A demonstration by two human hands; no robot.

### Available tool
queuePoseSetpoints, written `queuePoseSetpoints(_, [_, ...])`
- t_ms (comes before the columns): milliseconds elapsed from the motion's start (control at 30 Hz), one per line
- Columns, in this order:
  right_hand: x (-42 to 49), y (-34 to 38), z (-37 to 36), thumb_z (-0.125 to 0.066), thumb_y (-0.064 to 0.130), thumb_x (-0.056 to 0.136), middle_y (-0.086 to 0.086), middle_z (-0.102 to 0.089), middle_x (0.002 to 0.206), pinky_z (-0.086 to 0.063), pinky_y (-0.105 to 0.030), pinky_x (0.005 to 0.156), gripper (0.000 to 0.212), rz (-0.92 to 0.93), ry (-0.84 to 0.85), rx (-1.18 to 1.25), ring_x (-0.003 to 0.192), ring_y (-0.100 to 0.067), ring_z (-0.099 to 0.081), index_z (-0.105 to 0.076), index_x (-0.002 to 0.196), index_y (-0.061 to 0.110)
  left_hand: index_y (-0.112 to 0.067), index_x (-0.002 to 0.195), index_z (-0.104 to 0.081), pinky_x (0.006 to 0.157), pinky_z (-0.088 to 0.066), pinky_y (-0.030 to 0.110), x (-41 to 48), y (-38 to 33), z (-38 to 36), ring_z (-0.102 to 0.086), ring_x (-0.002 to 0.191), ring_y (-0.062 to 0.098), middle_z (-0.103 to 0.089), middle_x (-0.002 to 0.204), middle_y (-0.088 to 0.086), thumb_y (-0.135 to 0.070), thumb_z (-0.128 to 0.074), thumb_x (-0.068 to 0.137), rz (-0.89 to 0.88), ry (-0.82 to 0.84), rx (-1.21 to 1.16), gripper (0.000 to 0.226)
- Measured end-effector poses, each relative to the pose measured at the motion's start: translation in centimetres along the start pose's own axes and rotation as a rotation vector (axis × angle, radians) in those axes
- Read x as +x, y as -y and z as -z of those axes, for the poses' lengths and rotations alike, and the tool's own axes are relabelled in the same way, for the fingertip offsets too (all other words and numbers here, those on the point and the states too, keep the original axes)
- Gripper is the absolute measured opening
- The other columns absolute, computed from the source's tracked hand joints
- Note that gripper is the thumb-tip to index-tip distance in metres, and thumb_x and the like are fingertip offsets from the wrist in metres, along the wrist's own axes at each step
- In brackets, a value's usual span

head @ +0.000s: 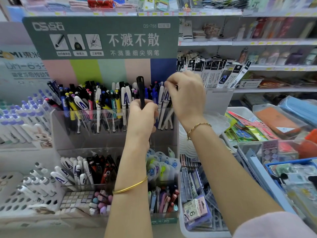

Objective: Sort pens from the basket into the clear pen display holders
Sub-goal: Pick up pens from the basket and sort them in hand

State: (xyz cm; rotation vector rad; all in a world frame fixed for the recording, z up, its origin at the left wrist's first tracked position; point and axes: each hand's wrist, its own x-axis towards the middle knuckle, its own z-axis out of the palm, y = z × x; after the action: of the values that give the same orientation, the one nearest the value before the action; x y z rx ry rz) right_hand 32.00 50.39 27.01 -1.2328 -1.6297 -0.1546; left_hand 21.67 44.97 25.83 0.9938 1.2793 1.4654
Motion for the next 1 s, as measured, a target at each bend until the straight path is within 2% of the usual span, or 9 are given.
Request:
queuePoseSetpoints(133, [-0.8, -0.6, 0.0, -0.056, 0.006, 0.086, -0.01, -0.056, 0.095, -0.03, -0.029, 0.067, 0.027, 0.054, -0.005, -0.14, 0.089, -0.03, -0.048, -0.074, 0.104, 0.014, -0.01, 0.09, -0.041, 0.037, -0.022, 0.018, 0.1, -0.2, 0.1, -0.03, 0.044, 0.009, -0.046, 0.061, -0.002, -0.005, -0.038, 0.09, 0.055, 0.045, -0.144, 0.006])
queuePoseSetpoints(233, [-0.9, -0.6, 0.6, -0.046, -0.007, 0.079, -0.006, -0.055, 0.096, -0.036, -0.023, 0.073, 0.039, -0.046, -0.113, 0.089, 0.093, -0.025, -0.052, -0.07, 0.106, 0.008, -0.011, 0.083, -0.042, 0.037, -0.023, 0.017, 0.1, -0.1, 0.1, -0.033, 0.039, 0.007, -0.05, 0.052, -0.004, -0.001, -0.031, 0.091, 0.047, 0.089, -0.172, 0.016])
queuePoseSetpoints(367, [-0.9, 0.0, 1.9, -0.047, -0.006, 0.079, -0.001, -0.058, 0.09, -0.043, -0.017, 0.071, 0.03, -0.097, -0.22, 0.307, 0.081, -0.012, -0.054, -0.068, 0.095, 0.008, -0.01, 0.08, -0.045, 0.037, -0.025, 0.018, -0.1, -0.2, 0.0, -0.036, 0.039, 0.008, -0.051, 0.052, -0.004, 0.002, -0.03, 0.09, 0.001, 0.191, -0.114, 0.022])
queuePoseSetpoints(533, [-0.9, 0.8, 3.3, -0.061, 0.012, 0.089, 0.0, -0.068, 0.087, -0.051, -0.024, 0.071, 0.013, -0.218, 0.17, 0.55, 0.077, -0.011, -0.062, -0.07, 0.098, 0.011, -0.009, 0.081, -0.052, 0.047, -0.025, 0.028, -0.4, -0.1, -0.5, -0.036, 0.044, 0.012, -0.05, 0.058, 0.001, 0.003, -0.033, 0.088, -0.051, 0.286, -0.004, 0.024])
queuePoseSetpoints(633, [-1.0, 1.0, 3.2, -0.066, 0.009, 0.087, -0.003, -0.07, 0.087, -0.054, -0.028, 0.071, 0.009, -0.26, 0.326, 0.634, 0.078, -0.014, -0.066, -0.068, 0.096, 0.01, -0.009, 0.08, -0.054, 0.049, -0.028, 0.031, -0.5, -0.1, -0.5, -0.038, 0.048, 0.015, -0.052, 0.061, 0.004, 0.002, -0.033, 0.089, -0.056, 0.292, 0.015, 0.025])
queuePoseSetpoints(733, [-0.6, 0.9, 2.9, -0.065, 0.013, 0.087, -0.001, -0.064, 0.083, -0.052, -0.033, 0.065, 0.011, -0.304, 0.099, 0.658, 0.076, -0.02, -0.063, -0.058, 0.086, 0.021, -0.009, 0.097, -0.059, 0.064, -0.049, 0.033, -0.2, 0.0, -0.3, -0.057, 0.065, 0.016, -0.063, 0.074, 0.003, -0.001, -0.035, 0.094, -0.032, 0.164, 0.073, 0.026])
queuePoseSetpoints(833, [0.0, 0.9, 2.7, -0.063, 0.018, 0.088, 0.005, -0.057, 0.079, -0.054, -0.045, 0.065, 0.014, -0.274, -0.174, 0.613, 0.071, -0.019, -0.058, -0.051, 0.086, 0.024, -0.016, 0.099, -0.057, 0.085, -0.051, 0.034, 0.3, 0.2, 0.2, -0.063, 0.089, 0.017, -0.065, 0.092, 0.003, -0.005, -0.035, 0.098, -0.069, -0.04, 0.053, 0.025])
queuePoseSetpoints(933, [0.3, 1.4, 2.2, -0.062, 0.013, 0.089, 0.014, -0.049, 0.077, -0.054, -0.038, 0.064, 0.012, -0.169, -0.337, 0.547, 0.068, -0.007, -0.052, -0.05, 0.092, 0.014, -0.019, 0.093, -0.054, 0.065, -0.05, 0.024, 0.1, 0.2, 0.8, -0.056, 0.068, 0.009, -0.06, 0.078, -0.001, -0.006, -0.034, 0.1, -0.105, -0.095, 0.019, 0.025])
queuePoseSetpoints(1000, [0.3, 1.6, 1.8, -0.061, 0.011, 0.089, 0.018, -0.046, 0.077, -0.047, -0.018, 0.066, 0.011, -0.098, -0.38, 0.468, 0.067, 0.003, -0.049, -0.054, 0.094, 0.005, -0.018, 0.093, -0.054, 0.048, -0.041, 0.02, -0.2, 0.2, 1.0, -0.045, 0.054, 0.007, -0.055, 0.069, -0.002, -0.006, -0.035, 0.099, -0.119, -0.077, 0.027, 0.023])
